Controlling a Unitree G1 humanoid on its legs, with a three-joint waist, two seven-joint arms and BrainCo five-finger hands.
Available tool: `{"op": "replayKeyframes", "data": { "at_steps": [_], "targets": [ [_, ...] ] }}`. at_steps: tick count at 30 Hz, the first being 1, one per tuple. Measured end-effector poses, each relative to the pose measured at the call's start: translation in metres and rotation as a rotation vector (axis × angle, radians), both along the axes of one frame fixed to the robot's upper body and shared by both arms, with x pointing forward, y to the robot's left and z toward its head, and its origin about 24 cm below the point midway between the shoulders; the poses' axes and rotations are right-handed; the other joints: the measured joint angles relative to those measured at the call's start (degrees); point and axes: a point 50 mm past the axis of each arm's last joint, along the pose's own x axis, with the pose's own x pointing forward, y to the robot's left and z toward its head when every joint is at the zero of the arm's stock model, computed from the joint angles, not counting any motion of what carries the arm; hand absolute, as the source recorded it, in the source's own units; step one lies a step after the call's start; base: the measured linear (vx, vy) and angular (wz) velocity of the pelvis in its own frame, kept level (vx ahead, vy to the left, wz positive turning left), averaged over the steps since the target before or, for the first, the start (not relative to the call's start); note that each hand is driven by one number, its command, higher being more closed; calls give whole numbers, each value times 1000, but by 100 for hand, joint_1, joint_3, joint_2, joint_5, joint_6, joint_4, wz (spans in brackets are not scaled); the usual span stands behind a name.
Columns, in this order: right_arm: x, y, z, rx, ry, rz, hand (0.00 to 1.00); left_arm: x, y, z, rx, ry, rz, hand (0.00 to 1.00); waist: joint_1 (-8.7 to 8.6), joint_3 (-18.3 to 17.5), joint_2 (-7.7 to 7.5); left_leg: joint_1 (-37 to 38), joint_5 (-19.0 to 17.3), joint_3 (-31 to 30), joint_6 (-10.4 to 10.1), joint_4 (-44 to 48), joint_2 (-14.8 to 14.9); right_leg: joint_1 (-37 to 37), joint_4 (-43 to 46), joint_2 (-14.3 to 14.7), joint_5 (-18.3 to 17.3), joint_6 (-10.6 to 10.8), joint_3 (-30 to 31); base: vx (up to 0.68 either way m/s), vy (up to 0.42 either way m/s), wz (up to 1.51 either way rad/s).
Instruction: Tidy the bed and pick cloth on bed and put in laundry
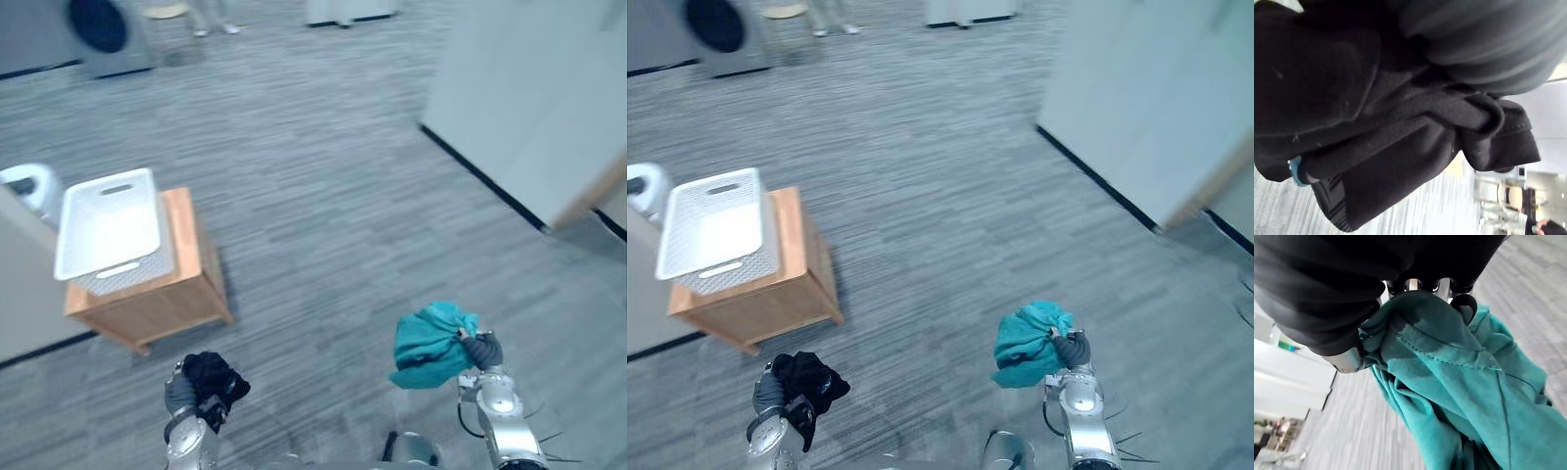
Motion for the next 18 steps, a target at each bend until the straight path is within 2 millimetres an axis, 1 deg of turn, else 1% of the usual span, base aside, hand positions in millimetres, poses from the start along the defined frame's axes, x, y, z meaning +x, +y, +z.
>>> {"op": "replayKeyframes", "data": {
  "at_steps": [1, 2, 3, 4, 5, 6, 7, 8, 9, 10, 11, 12, 13, 14, 15, 16, 17, 18],
  "targets": [
    [1, 0, 1, 2, -7, -4, 100, 2, 0, 0, 6, -1, -10, 100, -10, 7, -37, 171, -149, -286, -250, -4, 112, -49, -1086, -110, 387, 247, 338, 534, -493, 167],
    [1, 1, 1, 5, -11, -3, 100, 2, 1, -1, 9, 5, -12, 100, -8, 27, -73, 305, -265, -446, -401, -5, 180, -106, -1329, -167, 496, 356, 564, 617, -656, 176],
    [0, 4, 2, 12, -16, 2, 100, 0, 4, -2, 19, 15, -13, 100, -29, 26, -104, 528, -632, -688, -624, 36, 382, -123, -1277, -200, 476, 410, 887, 503, -605, 127],
    [-2, 6, 1, 15, -13, 7, 100, -3, 6, -2, 26, 19, -12, 100, -35, -19, -145, 629, -786, -799, -660, 65, 474, -122, -1137, -170, 384, 434, 952, 618, -780, 147],
    [-6, 7, -1, 7, 9, 44, 100, -15, 5, -8, 16, 50, 1, 100, -11, -167, 55, 738, -1031, -1003, -822, 475, 954, -197, -279, 247, 742, 618, 954, 536, -658, 96],
    [-5, 10, -2, 9, 14, 62, 100, -18, 1, -10, 2, 56, 5, 100, 0, -202, 124, 527, -1017, -927, -810, 1105, 1109, -205, -17, 355, 768, 535, 896, 632, -779, 113],
    [0, 12, 1, -6, 7, 91, 100, -21, -10, -15, -31, 70, -6, 100, -18, -160, 421, -270, -562, -866, -742, 2887, 1491, 63, 210, 611, 615, 190, 562, 503, -596, 74],
    [4, 17, 2, -11, 7, 135, 100, -25, -13, -17, -46, 79, -23, 100, 32, -99, 599, -1034, 582, -559, -537, 4373, 2033, 519, 48, 894, 478, -165, 311, 507, -563, 56],
    [5, 21, 2, -6, 6, 146, 100, -25, -14, -17, -52, 77, -24, 100, 103, -73, 621, -1199, 714, -415, -532, 4795, 2178, 705, -76, 966, 447, -243, 273, 505, -495, 20],
    [6, 25, 1, 8, 1, 149, 100, -24, -15, -17, -66, 68, -25, 100, 170, -20, 626, -1539, 650, -109, -439, 5534, 2300, 1149, -430, 1082, 422, -347, 225, 397, -382, 7],
    [7, 25, 1, 10, -1, 147, 100, -24, -15, -17, -72, 66, -24, 100, 184, 0, 602, -1671, 578, 38, -378, 5792, 2297, 1367, -623, 1107, 430, -375, 202, 479, -430, 13],
    [8, 28, 1, 22, -12, 140, 100, -23, -15, -16, -77, 57, -22, 100, 259, 57, 506, -1895, 462, 507, -288, 6122, 2191, 1792, -1026, 1103, 428, -414, 193, 441, -339, 8],
    [11, 30, 3, 29, -28, 140, 100, -23, -15, -14, -76, 43, -20, 100, 299, 57, 428, -2170, 283, 1085, -386, 6016, 2046, 2100, -1329, 1094, 367, -479, 191, 441, -285, 4],
    [13, 31, 5, 29, -37, 145, 100, -23, -15, -13, -77, 37, -21, 100, 297, 66, 415, -2267, 203, 1288, -417, 5886, 2000, 2183, -1408, 1096, 344, -491, 184, 441, -194, 0],
    [17, 32, 8, 27, -55, 150, 100, -20, -15, -10, -76, 20, -31, 100, 290, 72, 404, -2494, 77, 1712, -561, 5278, 1827, 2354, -1564, 1085, 270, -503, 118, 474, -122, 8],
    [21, 30, 11, 18, -66, 149, 100, -15, -16, -4, -72, -13, -49, 100, 292, 81, 380, -2622, -6, 2344, -698, 4285, 1662, 2490, -1663, 1054, 163, -470, -37, 569, -107, 14],
    [22, 29, 12, 15, -68, 148, 100, -13, -17, -2, -68, -28, -54, 100, 291, 85, 372, -2627, -9, 2715, -702, 3924, 1662, 2532, -1692, 1053, 112, -455, -132, 475, -62, 26],
    [21, 27, 12, 6, -67, 147, 100, -9, -18, 2, -63, -50, -64, 100, 283, 86, 358, -2587, -9, 3322, -701, 3500, 1679, 2648, -1741, 1056, 45, -411, -285, 508, -38, 67]
  ]
}}
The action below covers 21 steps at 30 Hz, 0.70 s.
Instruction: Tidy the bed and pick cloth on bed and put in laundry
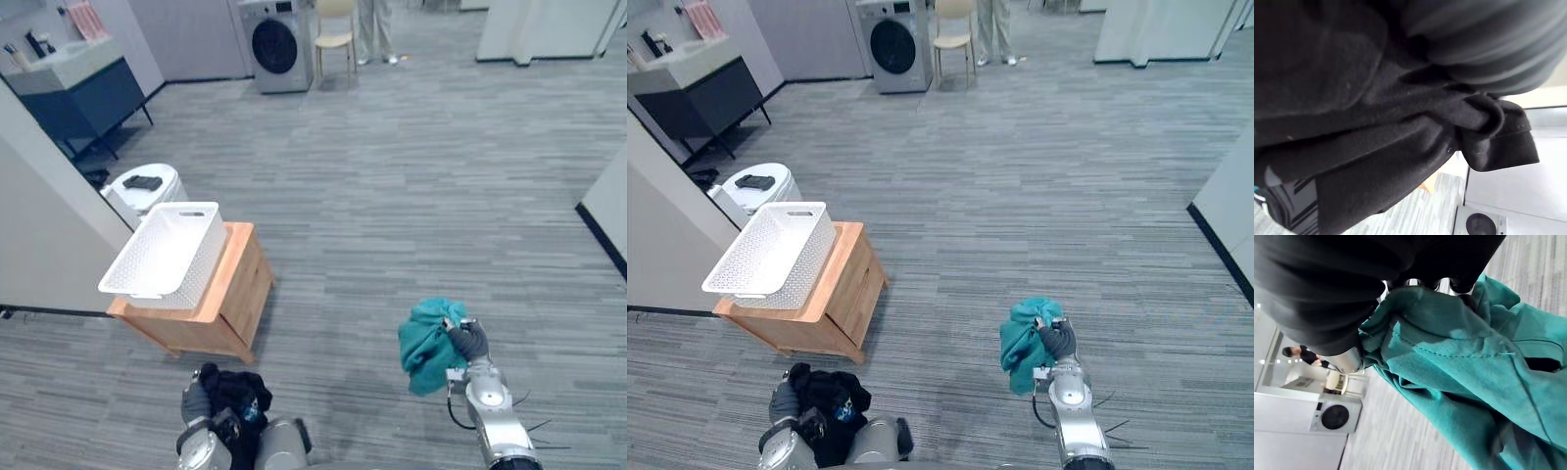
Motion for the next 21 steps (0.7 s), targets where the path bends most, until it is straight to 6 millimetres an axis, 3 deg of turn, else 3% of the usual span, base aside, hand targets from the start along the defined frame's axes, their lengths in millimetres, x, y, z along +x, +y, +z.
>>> {"op": "replayKeyframes", "data": {
  "at_steps": [1, 2, 3, 4, 5, 6, 7, 9, 10, 11, 12, 14, 15, 17, 18, 19, 21],
  "targets": [
    [-1, -4, 1, -5, -1, -17, 100, 9, -4, 6, 5, -39, -24, 100, -34, -6, -63, 132, 14, 1260, 70, -671, -34, 276, -78, 5, -168, 163, -369, 547, -33, 92],
    [-2, -9, 1, -13, -2, -32, 100, 15, -7, 9, 5, -57, -42, 100, -35, -52, -127, 239, 64, 1997, 298, -1105, -119, 391, -21, 40, -338, 281, -621, 681, -15, 122],
    [-3, -11, 1, -17, -2, -39, 100, 19, -8, 11, 11, -69, -54, 100, -24, -91, -117, 390, -107, 2393, 1412, -1508, -266, 438, 470, 136, -671, 444, -838, 710, 17, 150],
    [-6, -9, -4, -2, 20, -47, 100, 26, -7, 13, 13, -81, -55, 100, -99, -125, -385, 406, -264, 2076, 1850, -1589, -558, 248, 1510, -167, -927, 574, -1023, 604, 44, 143],
    [-6, -8, -6, 1, 28, -45, 100, 26, -8, 14, 14, -83, -57, 100, -90, -119, -491, 453, -358, 1973, 1906, -1649, -692, 34, 2082, -318, -896, 641, -1032, 603, 69, 145],
    [-5, -2, -9, 20, 35, -42, 100, 26, -8, 14, 26, -77, -61, 100, -41, -122, -691, 573, -438, 1667, 1870, -1772, -959, -470, 3659, -637, -498, 883, -829, 479, 47, 120],
    [-6, 2, -11, 33, 37, -42, 100, 26, -8, 14, 28, -74, -58, 100, -73, -115, -792, 744, -440, 1388, 1808, -1845, -1141, -751, 4693, -781, -357, 923, -659, 611, 32, 159],
    [-13, 10, -18, 49, 65, -28, 100, 24, -14, 11, 26, -50, -90, 100, -229, -59, -727, 1422, -427, 530, 1587, -2152, -1401, -1047, 5885, -875, -410, 728, -581, 675, -23, 201],
    [-16, 11, -20, 54, 74, -25, 100, 24, -15, 11, 36, -47, -103, 100, -260, -46, -686, 1617, -386, 313, 1517, -2288, -1425, -1122, 5892, -877, -445, 626, -592, 670, -73, 247],
    [-20, 17, -23, 61, 80, -4, 100, 26, -18, 13, 64, -50, -143, 100, -321, -84, -563, 1953, -244, -381, 1291, -2679, -1446, -1559, 5529, -852, -589, 374, -599, 517, -106, 174],
    [-20, 17, -23, 62, 78, -1, 100, 27, -18, 14, 71, -51, -150, 100, -332, -90, -550, 1983, -215, -519, 1244, -2739, -1446, -1657, 5382, -852, -615, 333, -570, 471, -181, 220],
    [-23, 17, -19, 61, 60, -5, 100, 33, -18, 18, 118, -62, -212, 100, -389, -90, -540, 2119, -86, -1338, 1034, -3005, -1494, -2161, 3674, -802, -631, 341, -7, 432, -276, 197],
    [-24, 15, -18, 62, 55, -13, 100, 36, -15, 19, 148, -61, -230, 100, -431, -88, -569, 2184, -37, -1826, 924, -3117, -1525, -2288, 2314, -772, -430, 442, 534, 410, -336, 182],
    [-23, 12, -17, 62, 49, -26, 100, 40, -15, 18, 163, -53, -243, 100, -451, -79, -560, 2299, -37, -2330, 753, -3219, -1487, -2384, 1027, -767, 69, 468, 1078, 377, -350, 160],
    [-23, 10, -16, 61, 44, -36, 100, 43, -15, 17, 170, -47, -251, 100, -459, -72, -577, 2426, -82, -2602, 612, -3251, -1424, -2422, 444, -807, 383, 606, 1407, 517, -544, 163],
    [-22, 11, -14, 60, 32, -35, 100, 42, -13, 16, 192, -36, -261, 100, -455, -31, -616, 2586, -197, -2859, 401, -3235, -1363, -2458, 265, -833, 491, 746, 1667, 432, -461, 154],
    [-24, 13, -7, 61, 1, -32, 100, 37, -5, 16, 219, -23, -247, 100, -459, -31, -709, 2848, -651, -3288, 45, -2983, -1183, -2454, 713, -802, 332, 526, 1981, 428, -561, 134]
  ]
}}
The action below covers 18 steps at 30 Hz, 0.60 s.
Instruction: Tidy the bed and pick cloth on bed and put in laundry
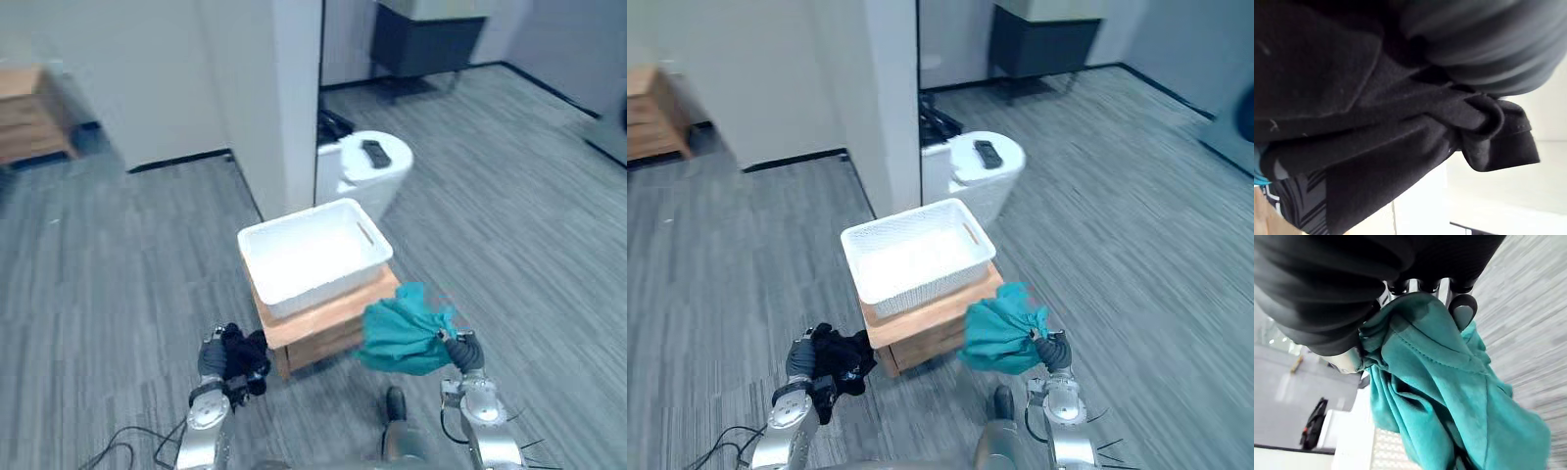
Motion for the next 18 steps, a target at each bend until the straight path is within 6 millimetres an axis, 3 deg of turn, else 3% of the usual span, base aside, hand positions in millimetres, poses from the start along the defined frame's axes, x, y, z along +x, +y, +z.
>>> {"op": "replayKeyframes", "data": {
  "at_steps": [1, 2, 3, 4, 5, 6, 7, 8, 11, 12, 13, 15, 18],
  "targets": [
    [0, 2, 9, -17, -33, 23, 100, -8, 6, -1, 9, 6, 24, 100, 10, -68, -60, 202, -306, -241, -226, 175, 254, 21, 564, 222, 109, 318, 60, 520, -712, 105],
    [0, 0, 13, -34, -49, 34, 100, -12, 4, -4, -4, 17, 35, 100, 5, -112, 81, 231, -350, -293, -324, 244, 456, 15, 805, 413, 115, 321, -51, 542, -657, 96],
    [6, 2, 26, -54, -101, 59, 100, -17, -1, -7, -37, 26, 54, 100, -33, -221, 401, -39, -336, -301, -372, 973, 838, 14, 1012, 576, 115, 207, -373, 449, -497, 85],
    [11, 2, 41, -80, -172, 77, 100, -17, -11, -9, -86, 20, 73, 100, -17, -208, 536, -793, 71, -214, -246, 2193, 1220, 213, 980, 750, -2, -91, -731, 461, -496, 82],
    [13, 4, 46, -81, -196, 87, 100, -17, -14, -9, -99, 18, 73, 100, -12, -183, 553, -1040, 350, -66, -219, 2644, 1373, 346, 919, 782, 5, -170, -830, 453, -504, 78],
    [16, 8, 50, -81, -219, 108, 100, -17, -18, -11, -115, 24, 68, 100, -10, -151, 541, -1327, 399, 381, -345, 3222, 1638, 746, 653, 837, 38, -297, -1036, 358, -372, 58],
    [17, 10, 53, -79, -234, 113, 100, -17, -18, -11, -115, 22, 67, 100, 1, -122, 472, -1366, 390, 789, -333, 3300, 1694, 1154, 323, 845, 104, -402, -1166, 496, -467, 61],
    [20, 13, 58, -78, -264, 128, 100, -15, -18, -9, -114, 12, 61, 100, 25, -106, 370, -1381, 376, 1361, -316, 3119, 1619, 1542, -33, 815, 154, -476, -1257, 384, -328, 43],
    [31, 10, 78, -110, -357, 136, 100, -7, -22, -5, -121, -14, 29, 100, 11, -126, 411, -1556, 451, 2135, -326, 1732, 1130, 1793, -315, 803, 165, -494, -1507, 286, -175, 32],
    [34, 6, 84, -121, -378, 126, 100, -3, -24, -3, -117, -26, 12, 100, -8, -131, 450, -1603, 780, 2465, 45, 1121, 996, 1821, -312, 830, 163, -491, -1567, 169, -47, 17],
    [35, 5, 84, -120, -381, 120, 100, -2, -23, -2, -111, -26, 2, 100, 5, -159, 390, -1467, 904, 2482, -41, 909, 922, 1873, -345, 785, 163, -488, -1562, 243, -45, 31],
    [35, 1, 99, -143, -442, 107, 100, -1, -22, -2, -91, -24, -43, 100, -82, -227, 88, -1022, 1374, 2447, -3, -188, 403, 1995, -415, 549, 189, -451, -1648, 229, 3, 46],
    [47, -2, 125, -190, -543, 124, 100, -1, -21, -2, -74, -17, -73, 100, -121, -276, 28, -758, 1694, 2403, 36, -863, 231, 2024, -380, 539, 334, -329, -1627, 125, 55, 32]
  ]
}}
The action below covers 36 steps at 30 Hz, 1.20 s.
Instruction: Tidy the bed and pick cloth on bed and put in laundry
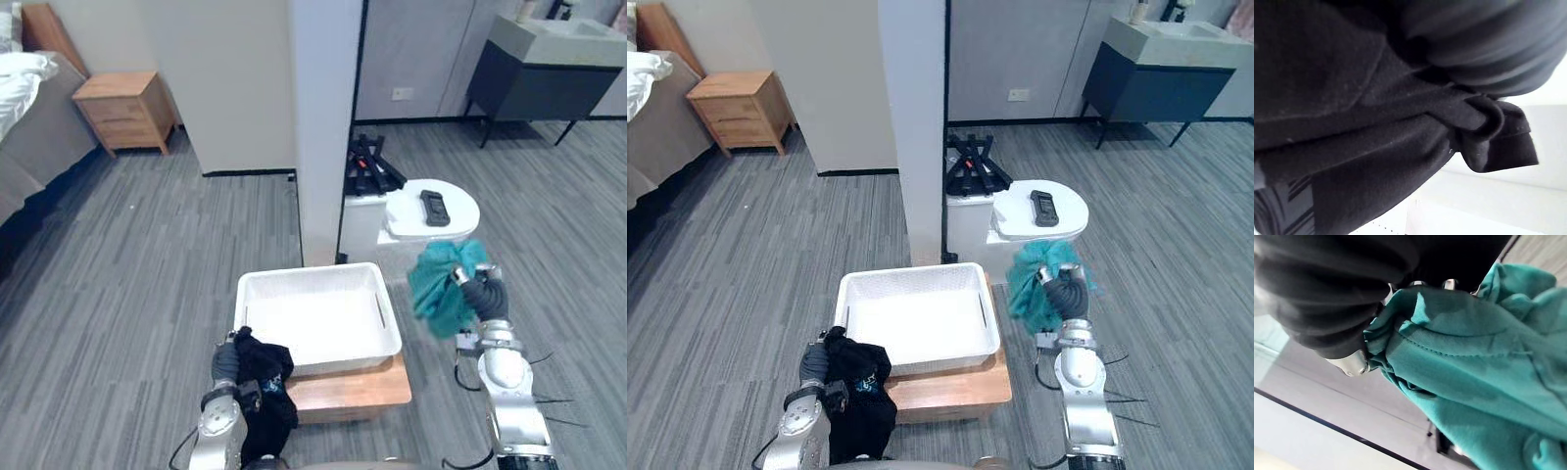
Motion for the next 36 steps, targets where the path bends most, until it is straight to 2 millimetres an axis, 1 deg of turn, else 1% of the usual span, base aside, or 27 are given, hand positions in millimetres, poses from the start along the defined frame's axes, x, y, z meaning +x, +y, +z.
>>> {"op": "replayKeyframes", "data": {
  "at_steps": [1, 2, 3, 4, 5, 6, 7, 8, 11, 13, 14, 16, 19, 21, 22, 24, 25, 26, 27, 29, 31, 33, 35, 36],
  "targets": [
    [4, -1, 9, -19, -32, 9, 100, -1, 1, 0, 4, 3, 0, 100, 6, -2, 1, 104, 68, 2, 33, -135, -1, 10, 43, 25, 68, 39, 24, 124, 61, 23],
    [8, -1, 20, -41, -72, 22, 100, -1, 2, -1, 7, 7, -1, 100, 30, -3, 18, 190, 105, -1, 52, -237, 22, -56, 263, 60, 84, 35, 82, 111, 46, 20],
    [9, -1, 24, -48, -90, 28, 100, -2, 2, -2, 6, 10, -1, 100, 39, 7, 46, 220, 114, -9, 66, -242, 66, -147, 474, 87, 71, 42, 137, 72, 8, 13],
    [11, 1, 29, -55, -116, 46, 100, -4, 1, -5, 1, 25, -1, 100, 44, 26, 119, 240, 120, -17, 70, -226, 139, -225, 291, 154, -298, -33, 260, 8, -21, 6],
    [12, 4, 32, -55, -130, 57, 100, -5, 4, -6, 8, 31, 2, 100, 58, -11, 61, 222, 121, -3, 69, -217, 125, -177, -35, 152, -149, -34, 310, -8, -58, 6],
    [11, 8, 38, -47, -162, 84, 100, -5, 10, -6, 27, 37, 2, 100, 83, -73, -141, 174, 95, -11, 28, -225, 21, -229, -246, 15, 375, 71, 315, 20, -81, 9],
    [11, 10, 40, -47, -180, 97, 100, -6, 10, -9, 24, 51, 4, 100, 88, -81, -150, 141, 115, -32, -28, -255, 25, -221, -338, 22, 371, 82, 309, 16, -83, 6],
    [11, 11, 41, -48, -180, 107, 100, -8, 10, -10, 22, 55, 5, 100, 89, -80, -147, 129, 123, -19, -42, -273, 23, -228, -376, 23, 370, 82, 308, 7, -53, 0],
    [13, 19, 36, -68, -147, 169, 100, -13, 3, -15, -9, 75, -3, 100, 103, -72, -129, 84, 203, 22, -155, -474, -33, -224, -553, 9, 372, 84, 307, -73, -13, -4],
    [15, 31, 27, -80, -94, 246, 100, -14, 2, -16, -16, 79, 0, 100, 84, -71, -134, 109, 265, 16, -197, -733, -97, -249, -614, -1, 387, 105, 293, -107, 1, 5],
    [17, 36, 17, -77, -53, 271, 100, -14, 2, -16, -16, 78, 0, 100, 86, -71, -133, 101, 362, -12, -177, -888, -128, -302, -613, -1, 418, 148, 277, -104, 12, 10],
    [18, 41, 6, -72, 0, 293, 100, -13, 2, -15, -16, 74, 2, 100, 95, -63, -134, 16, 455, -81, -120, -1015, -167, -397, -615, -14, 454, 166, 228, -84, 21, 20],
    [20, 48, -19, -60, 115, 331, 100, -14, 2, -15, -18, 75, 5, 100, 108, 1, -45, -183, 553, -260, -77, -1015, -178, -510, -618, -26, 626, 183, 28, -60, 39, 29],
    [20, 57, -44, -24, 222, 348, 100, -12, 6, -10, -30, 49, 24, 100, 122, 55, 1, -346, 639, -431, 3, -1014, -251, -598, -617, -89, 664, 165, -111, -37, 65, 39],
    [20, 58, -49, -16, 245, 348, 100, -11, 6, -9, -29, 39, 26, 100, 126, 89, 17, -379, 677, -480, 49, -1013, -271, -610, -617, -111, 668, 162, -168, -17, 58, 40],
    [22, 62, -64, -15, 316, 341, 100, -6, 8, 1, -28, -11, 19, 100, 179, 234, 116, -541, 790, -606, 130, -1011, -324, -704, -619, -169, 754, 180, -294, -40, 75, 36],
    [25, 64, -71, -24, 351, 339, 100, -4, 9, 5, -26, -31, 18, 100, 225, 268, 143, -629, 807, -664, 142, -1011, -374, -766, -640, -211, 755, 179, -304, -40, 61, 20],
    [27, 64, -74, -30, 364, 333, 100, -3, 8, 6, -26, -41, 17, 100, 259, 307, 160, -663, 821, -694, 156, -1011, -406, -766, -674, -236, 758, 174, -314, -65, 72, 26],
    [34, 66, -76, -48, 384, 325, 0, 0, 7, 12, -36, -71, 16, 100, 271, 413, 195, -753, 842, -783, 139, -1013, -479, -766, -754, -296, 758, 174, -334, -82, 67, 33],
    [43, 70, -75, -49, 392, 320, 0, 2, 8, 18, -36, -104, 18, 100, 275, 523, 243, -876, 893, -873, 132, -1013, -534, -801, -815, -346, 759, 172, -337, -98, 70, 31],
    [54, 71, -72, -74, 395, 303, 0, 5, 7, 24, -53, -141, 22, 100, 281, 644, 321, -996, 934, -897, 146, -1014, -561, -858, -829, -378, 757, 172, -388, -88, 49, 23],
    [59, 66, -71, -86, 401, 272, 0, 8, 1, 31, -70, -173, 4, 100, 286, 677, 357, -1039, 936, -896, 146, -1015, -561, -859, -830, -384, 749, 163, -472, -80, 33, 24],
    [62, 61, -68, -98, 389, 236, 0, 11, -1, 40, -89, -221, -3, 100, 282, 679, 358, -1069, 988, -894, 152, -1015, -557, -858, -830, -384, 715, 125, -494, -73, 23, 17],
    [65, 58, -66, -114, 384, 209, 0, 14, -4, 48, -93, -257, -19, 100, 277, 681, 354, -1072, 1012, -890, 139, -1015, -556, -856, -830, -383, 697, 100, -490, -55, 15, 5]
  ]
}}
